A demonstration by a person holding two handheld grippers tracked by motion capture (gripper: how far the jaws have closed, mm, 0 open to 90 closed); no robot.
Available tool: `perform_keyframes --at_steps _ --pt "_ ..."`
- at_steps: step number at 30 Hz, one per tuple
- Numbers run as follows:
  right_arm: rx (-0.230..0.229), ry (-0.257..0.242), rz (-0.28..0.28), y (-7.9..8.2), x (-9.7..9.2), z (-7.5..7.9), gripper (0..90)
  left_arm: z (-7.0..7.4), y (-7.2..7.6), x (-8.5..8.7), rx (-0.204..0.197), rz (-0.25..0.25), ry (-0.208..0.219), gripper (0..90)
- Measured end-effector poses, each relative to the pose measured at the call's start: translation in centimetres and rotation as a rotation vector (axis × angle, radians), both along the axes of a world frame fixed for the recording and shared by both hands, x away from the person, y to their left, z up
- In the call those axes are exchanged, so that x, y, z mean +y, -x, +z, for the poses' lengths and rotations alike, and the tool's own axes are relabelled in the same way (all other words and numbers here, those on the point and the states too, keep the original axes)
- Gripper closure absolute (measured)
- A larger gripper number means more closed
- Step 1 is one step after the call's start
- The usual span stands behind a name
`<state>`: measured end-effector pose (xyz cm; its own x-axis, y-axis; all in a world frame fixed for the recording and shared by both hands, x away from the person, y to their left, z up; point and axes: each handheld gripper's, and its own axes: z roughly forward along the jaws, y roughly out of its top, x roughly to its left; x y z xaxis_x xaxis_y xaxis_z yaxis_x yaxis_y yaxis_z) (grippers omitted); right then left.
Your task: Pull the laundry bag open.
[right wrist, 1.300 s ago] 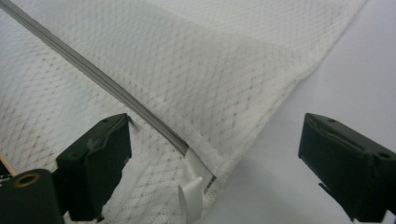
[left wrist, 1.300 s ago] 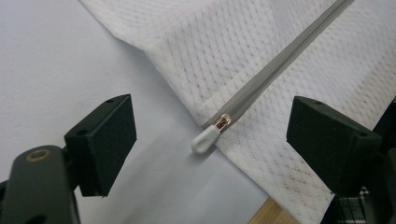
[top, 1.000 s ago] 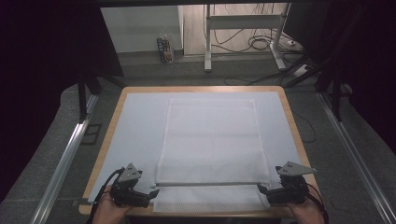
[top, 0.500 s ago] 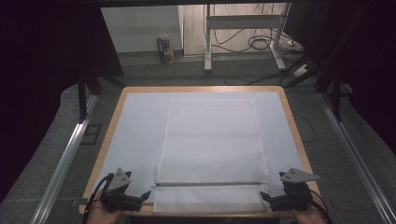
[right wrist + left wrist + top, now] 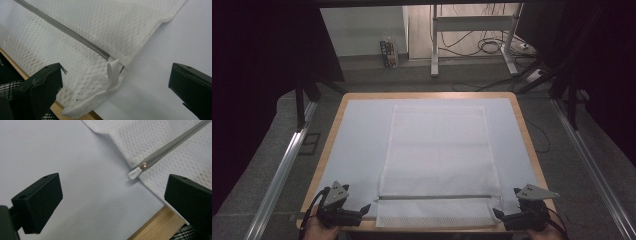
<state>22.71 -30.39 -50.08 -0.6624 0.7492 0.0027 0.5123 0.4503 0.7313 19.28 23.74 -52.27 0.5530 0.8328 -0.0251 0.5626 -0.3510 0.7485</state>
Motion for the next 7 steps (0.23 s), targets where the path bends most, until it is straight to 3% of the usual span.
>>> perform_keyframes --at_steps 7 --pt "0.021 -0.016 -0.008 -0.28 -0.20 -0.11 0.0 -0.07 -0.14 -0.16 0.010 0.000 -0.011 2.1"
